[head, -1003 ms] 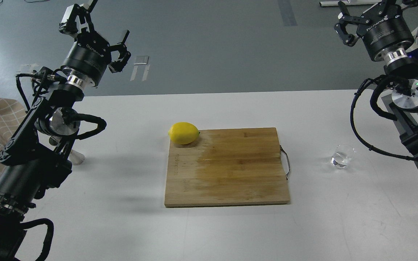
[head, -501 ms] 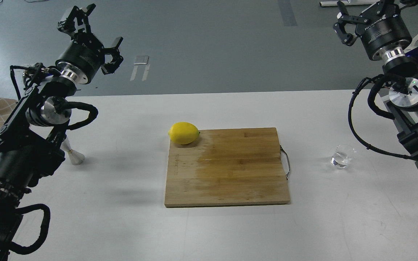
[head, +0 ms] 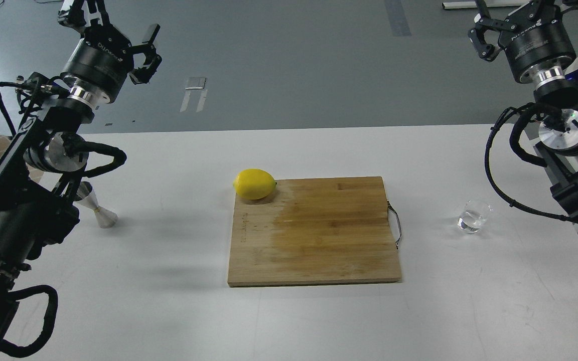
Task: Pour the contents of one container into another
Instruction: 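Lower the left gripper toward the metal jigger on the table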
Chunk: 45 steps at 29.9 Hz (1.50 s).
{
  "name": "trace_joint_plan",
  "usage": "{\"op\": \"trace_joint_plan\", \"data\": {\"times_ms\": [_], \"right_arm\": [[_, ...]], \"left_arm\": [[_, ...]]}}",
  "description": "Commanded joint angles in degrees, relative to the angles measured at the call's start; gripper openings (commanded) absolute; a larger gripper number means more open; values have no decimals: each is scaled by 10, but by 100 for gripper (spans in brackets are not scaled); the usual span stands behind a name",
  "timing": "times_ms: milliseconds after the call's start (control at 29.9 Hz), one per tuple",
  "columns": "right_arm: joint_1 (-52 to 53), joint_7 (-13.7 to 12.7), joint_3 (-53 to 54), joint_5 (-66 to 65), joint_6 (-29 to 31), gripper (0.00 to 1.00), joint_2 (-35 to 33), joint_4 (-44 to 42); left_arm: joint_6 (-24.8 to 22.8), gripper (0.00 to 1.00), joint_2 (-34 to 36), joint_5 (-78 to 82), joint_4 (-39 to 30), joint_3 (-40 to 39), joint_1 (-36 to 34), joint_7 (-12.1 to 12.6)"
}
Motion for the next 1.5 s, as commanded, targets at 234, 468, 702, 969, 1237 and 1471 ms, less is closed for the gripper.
{"op": "trace_joint_plan", "data": {"times_ms": [234, 468, 702, 969, 1237, 1471], "right_arm": [[-1, -4, -1, 0, -6, 100, 4, 1], [-3, -4, 0, 0, -2, 100, 3, 2], [-1, -2, 0, 0, -1, 100, 3, 2], [-1, -1, 0, 0, -1, 100, 2, 2], [0, 0, 1, 0, -1, 100, 0, 4], [0, 0, 1, 0, -1, 100, -2, 5]], "left_arm": [[-2, 100, -4, -3, -1, -9, 7, -3], [-5, 100, -6, -4, -2, -11, 8, -5], [-4, 99, -6, -4, -5, -11, 8, -6], [0, 99, -6, -4, -5, -10, 8, -6], [-3, 99, 12, 19, -43, 1, 16, -6], [-14, 99, 80, 111, -90, 39, 23, -14]]}}
